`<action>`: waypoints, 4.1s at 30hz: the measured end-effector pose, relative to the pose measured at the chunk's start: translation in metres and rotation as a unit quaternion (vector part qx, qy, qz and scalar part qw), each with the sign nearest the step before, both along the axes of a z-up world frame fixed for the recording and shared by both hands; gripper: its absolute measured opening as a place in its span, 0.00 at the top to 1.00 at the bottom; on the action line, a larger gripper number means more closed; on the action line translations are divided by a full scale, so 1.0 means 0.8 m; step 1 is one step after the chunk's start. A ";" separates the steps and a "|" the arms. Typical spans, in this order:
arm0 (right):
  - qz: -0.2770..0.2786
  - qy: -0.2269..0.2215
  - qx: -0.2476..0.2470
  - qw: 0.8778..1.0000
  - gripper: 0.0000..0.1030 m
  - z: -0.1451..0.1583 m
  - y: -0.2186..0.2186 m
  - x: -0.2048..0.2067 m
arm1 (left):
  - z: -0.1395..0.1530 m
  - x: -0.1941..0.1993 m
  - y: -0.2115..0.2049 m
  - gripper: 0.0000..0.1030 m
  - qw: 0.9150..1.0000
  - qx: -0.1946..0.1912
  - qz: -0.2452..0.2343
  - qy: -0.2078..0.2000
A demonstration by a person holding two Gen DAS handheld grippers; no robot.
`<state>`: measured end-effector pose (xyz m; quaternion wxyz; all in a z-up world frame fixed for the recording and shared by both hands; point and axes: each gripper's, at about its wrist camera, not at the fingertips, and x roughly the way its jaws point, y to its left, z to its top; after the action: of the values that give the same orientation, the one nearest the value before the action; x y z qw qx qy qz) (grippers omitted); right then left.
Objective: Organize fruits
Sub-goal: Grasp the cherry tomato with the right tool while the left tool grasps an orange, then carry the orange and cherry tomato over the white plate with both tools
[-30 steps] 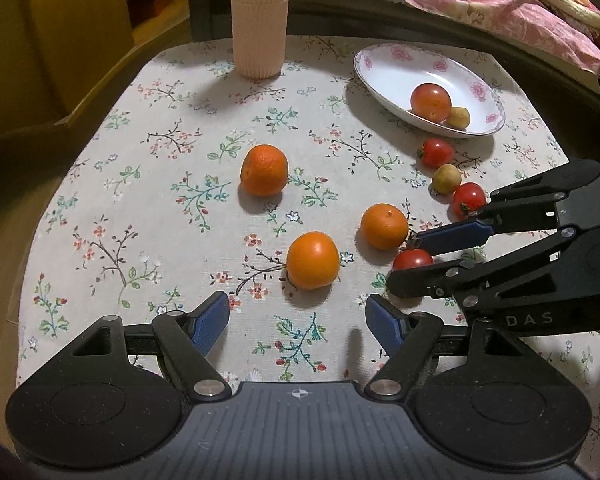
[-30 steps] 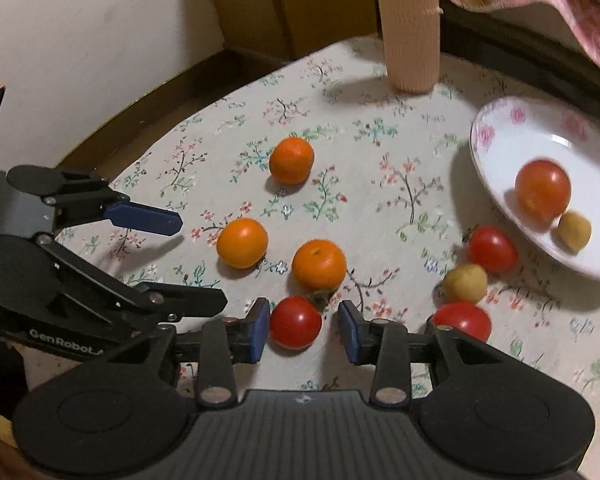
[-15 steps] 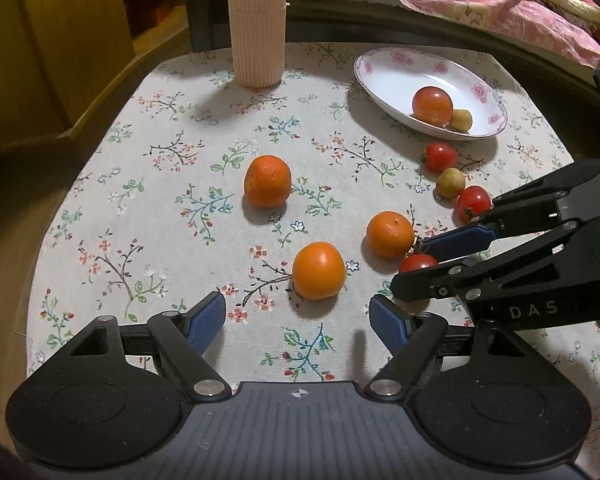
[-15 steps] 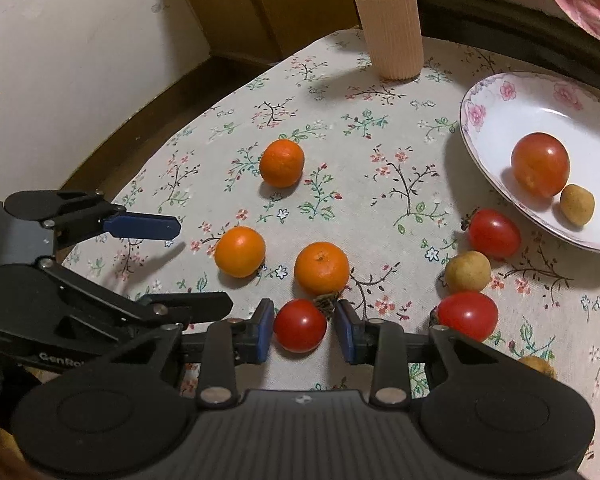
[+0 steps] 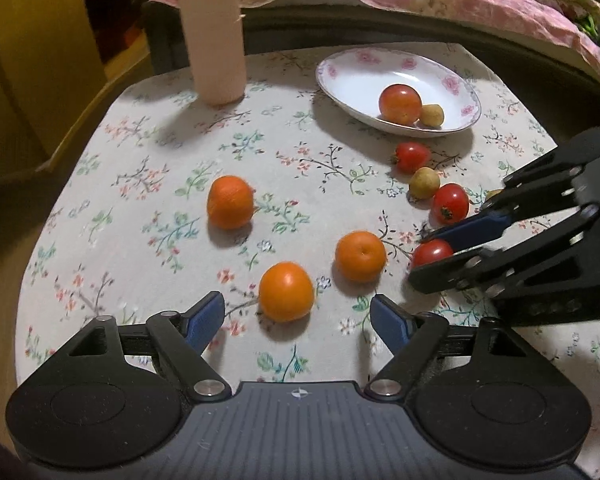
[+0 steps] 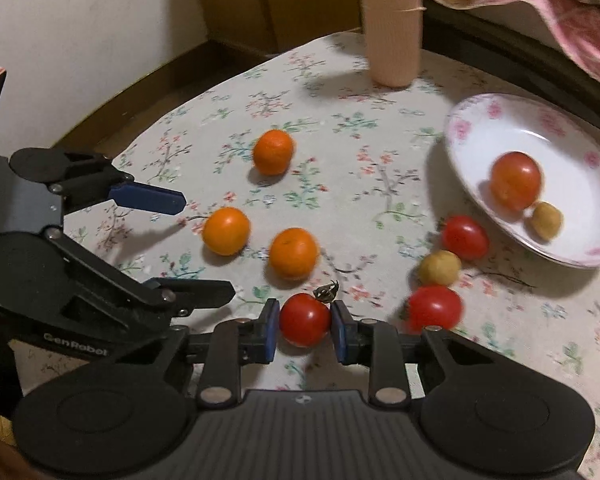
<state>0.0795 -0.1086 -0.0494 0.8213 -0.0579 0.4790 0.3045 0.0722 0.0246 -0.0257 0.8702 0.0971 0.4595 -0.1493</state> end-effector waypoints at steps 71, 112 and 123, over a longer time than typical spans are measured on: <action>-0.011 -0.018 -0.010 1.000 0.72 -0.003 -0.034 -0.014 | -0.001 -0.007 -0.043 0.61 0.999 -0.031 -0.023 0.019; -0.116 -0.061 0.026 0.991 0.72 0.043 -0.096 0.019 | 0.045 0.055 -0.092 0.61 0.997 -0.062 -0.017 -0.039; -0.153 -0.078 0.024 0.985 0.72 0.053 -0.107 0.055 | 0.047 0.102 -0.109 0.62 0.997 -0.067 -0.014 -0.047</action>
<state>0.1235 -0.1946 -0.0069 0.8942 0.0128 0.4092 0.1811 0.1537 -0.0626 0.0120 0.8934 0.0519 0.4052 -0.1871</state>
